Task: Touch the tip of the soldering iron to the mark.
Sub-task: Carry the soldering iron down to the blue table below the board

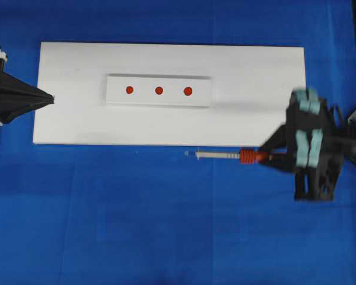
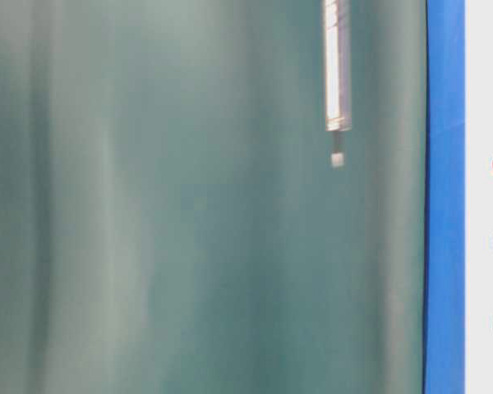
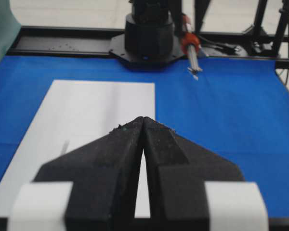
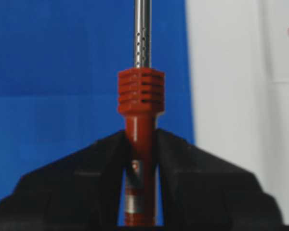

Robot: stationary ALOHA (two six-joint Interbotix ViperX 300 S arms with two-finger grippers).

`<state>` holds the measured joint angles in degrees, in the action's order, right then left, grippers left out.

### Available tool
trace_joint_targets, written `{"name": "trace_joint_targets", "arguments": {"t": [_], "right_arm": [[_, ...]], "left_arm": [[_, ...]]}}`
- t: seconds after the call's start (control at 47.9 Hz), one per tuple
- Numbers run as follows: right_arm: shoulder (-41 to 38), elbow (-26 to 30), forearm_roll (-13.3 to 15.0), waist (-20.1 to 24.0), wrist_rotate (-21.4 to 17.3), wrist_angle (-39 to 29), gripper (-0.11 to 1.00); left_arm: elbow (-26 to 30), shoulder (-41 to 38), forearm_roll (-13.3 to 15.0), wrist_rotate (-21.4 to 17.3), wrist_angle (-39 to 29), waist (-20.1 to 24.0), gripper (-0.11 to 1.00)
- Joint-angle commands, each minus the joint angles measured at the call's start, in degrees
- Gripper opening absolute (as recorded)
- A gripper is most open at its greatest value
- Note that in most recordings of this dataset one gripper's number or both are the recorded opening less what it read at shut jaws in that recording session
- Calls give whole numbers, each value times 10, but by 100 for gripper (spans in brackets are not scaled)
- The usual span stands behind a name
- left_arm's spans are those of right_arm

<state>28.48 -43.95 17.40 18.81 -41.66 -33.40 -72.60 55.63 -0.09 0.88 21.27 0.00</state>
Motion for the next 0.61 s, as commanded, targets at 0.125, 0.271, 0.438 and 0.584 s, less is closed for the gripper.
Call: {"name": "trace_joint_targets", "arguments": {"t": [0.125,0.271,0.438,0.584], "right_arm": [[-47,33,99,72,-136,-45,6],[-75,51,139,84,-176,-71,6],[-115,81,154,75,-175,-71,6],[-167,127,164,56,-162,-69,6]], "left_arm": [[6,-4,0,1,6,-2,0],[6,-4,-1,1,6,-1,0],[6,-4,0,1,6,-2,0],[6,-4,0,0,6,-2,0]]}}
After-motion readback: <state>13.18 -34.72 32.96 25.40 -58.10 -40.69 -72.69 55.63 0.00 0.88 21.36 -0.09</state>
